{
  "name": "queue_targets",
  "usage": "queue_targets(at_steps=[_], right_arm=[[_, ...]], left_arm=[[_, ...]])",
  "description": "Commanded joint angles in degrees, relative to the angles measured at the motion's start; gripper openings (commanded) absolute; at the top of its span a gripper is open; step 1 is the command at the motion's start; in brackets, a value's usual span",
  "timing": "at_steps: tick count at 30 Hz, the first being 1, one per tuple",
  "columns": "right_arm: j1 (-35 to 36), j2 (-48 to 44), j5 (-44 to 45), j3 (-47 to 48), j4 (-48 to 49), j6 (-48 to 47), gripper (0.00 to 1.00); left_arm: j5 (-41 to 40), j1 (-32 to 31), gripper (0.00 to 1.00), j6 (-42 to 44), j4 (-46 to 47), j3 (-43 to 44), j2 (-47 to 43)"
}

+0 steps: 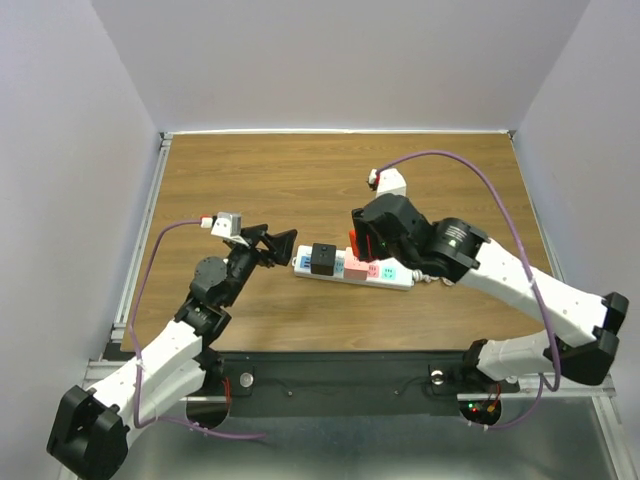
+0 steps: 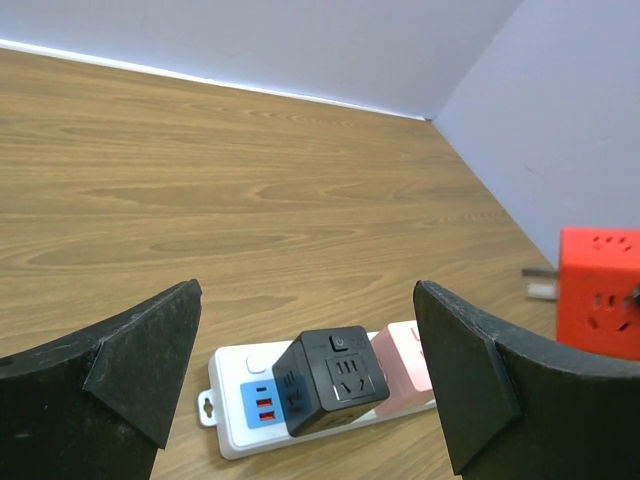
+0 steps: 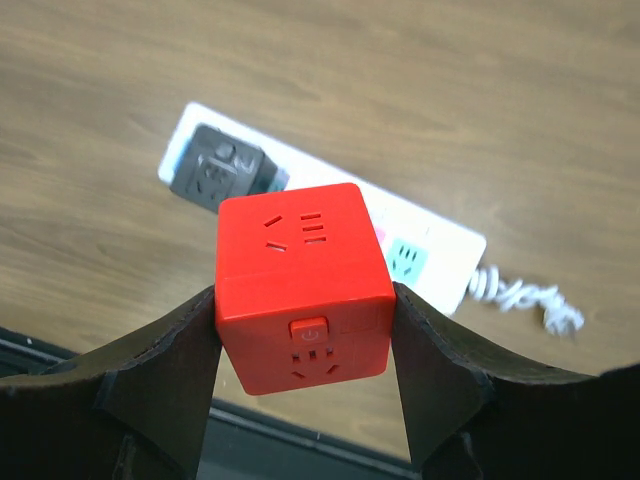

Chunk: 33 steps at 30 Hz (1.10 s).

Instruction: Insert the plug

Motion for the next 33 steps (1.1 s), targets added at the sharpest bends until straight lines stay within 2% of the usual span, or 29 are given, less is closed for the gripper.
queue_targets(at_steps=[1,5,8,11,15,21,33], right_arm=[[0.1,3.7,-2.3,7.7,-15.4,8.4,0.01],[-1.8,7.5,-3.2,16.7,-22.2,9.7,0.0],[-4.3,11.8,-5.0,18.7,-25.8,9.1,0.0],[-7.2,15.7,-7.8,18.2,-25.8,8.1,0.0],[-15.0,19.4,-13.0,17.6,-25.5,4.5,0.0],[-20.9,22.1,-18.7,17.7,-25.7,1.6,0.01],[-24.7,23.4,-24.0,10.2,-23.1,2.0,0.01]], left_arm=[[0.3,0.1,0.99,0.4,2.1,-0.9,-1.8],[0.8,0.0,0.99,0.4,2.1,-1.0,-2.0],[1.4,0.0,0.99,0.4,2.1,-0.9,-1.9],[0.4,0.0,0.99,0.6,2.0,-0.8,-1.8],[0.7,0.0,0.99,0.6,1.9,-1.1,-2.7],[-0.9,0.0,0.99,0.6,1.8,-1.7,-4.2],[-0.8,0.0,0.99,0.7,1.7,-1.9,-4.6]])
